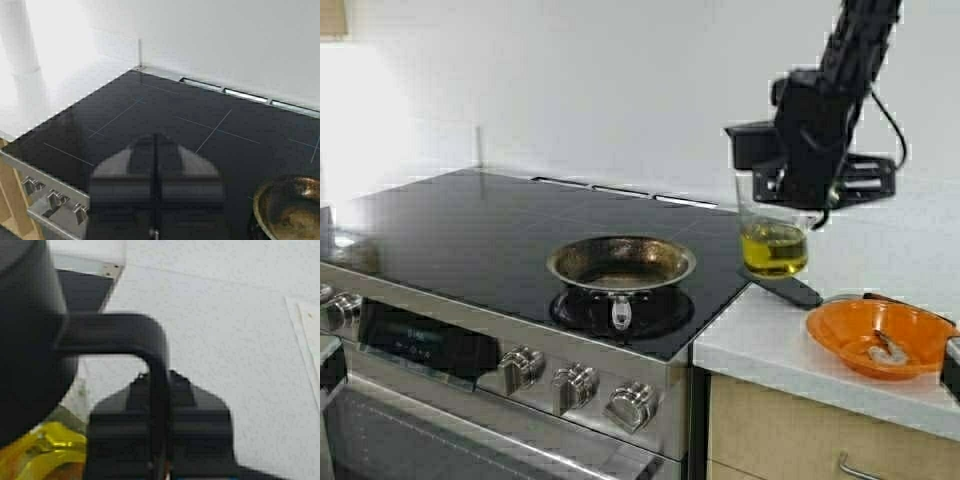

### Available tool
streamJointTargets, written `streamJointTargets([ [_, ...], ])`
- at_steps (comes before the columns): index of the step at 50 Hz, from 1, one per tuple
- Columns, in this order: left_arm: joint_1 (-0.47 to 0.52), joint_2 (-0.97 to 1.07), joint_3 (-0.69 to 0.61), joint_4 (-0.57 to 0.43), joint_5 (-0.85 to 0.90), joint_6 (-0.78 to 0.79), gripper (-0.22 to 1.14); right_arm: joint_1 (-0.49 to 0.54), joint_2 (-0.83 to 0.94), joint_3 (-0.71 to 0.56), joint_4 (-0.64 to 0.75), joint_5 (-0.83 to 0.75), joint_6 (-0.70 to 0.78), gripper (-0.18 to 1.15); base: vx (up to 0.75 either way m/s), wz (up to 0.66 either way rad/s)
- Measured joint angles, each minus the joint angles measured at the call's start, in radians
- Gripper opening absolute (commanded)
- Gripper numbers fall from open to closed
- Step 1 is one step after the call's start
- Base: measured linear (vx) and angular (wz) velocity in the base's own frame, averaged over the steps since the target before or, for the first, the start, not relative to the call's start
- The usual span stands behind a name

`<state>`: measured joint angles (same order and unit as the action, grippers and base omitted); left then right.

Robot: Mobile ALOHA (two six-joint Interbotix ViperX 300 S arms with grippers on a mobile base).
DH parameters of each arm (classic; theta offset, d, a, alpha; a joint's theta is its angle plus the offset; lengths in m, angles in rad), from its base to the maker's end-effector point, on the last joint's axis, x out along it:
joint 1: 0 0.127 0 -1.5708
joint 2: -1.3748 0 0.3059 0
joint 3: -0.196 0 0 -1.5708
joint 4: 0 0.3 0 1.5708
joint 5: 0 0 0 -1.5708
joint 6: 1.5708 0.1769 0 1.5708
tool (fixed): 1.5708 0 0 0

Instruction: Add oil to the pan and cook the shrimp and serve it

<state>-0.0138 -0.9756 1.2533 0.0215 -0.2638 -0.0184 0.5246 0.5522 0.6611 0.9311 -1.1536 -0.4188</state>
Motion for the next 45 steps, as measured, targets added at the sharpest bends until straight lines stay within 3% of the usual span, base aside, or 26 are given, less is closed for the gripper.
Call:
streamJointTargets([
  [18,0.000,0.000,-0.002,-0.002,0.021,-0.002,0.03,0.008,-0.094,-0.130,0.124,0.196,-0.433,0.06,0.00,0.00],
  [33,0.000,-0.005,0.000,0.000,0.029,-0.003,0.03,0.031,-0.097,-0.259,0.238,0.206,-0.848,0.06,0.00,0.00],
  [45,0.000,-0.009,-0.002,0.000,0.029,-0.012,0.03,0.040,-0.025,-0.354,0.252,0.206,-1.029,0.06,0.00,0.00],
])
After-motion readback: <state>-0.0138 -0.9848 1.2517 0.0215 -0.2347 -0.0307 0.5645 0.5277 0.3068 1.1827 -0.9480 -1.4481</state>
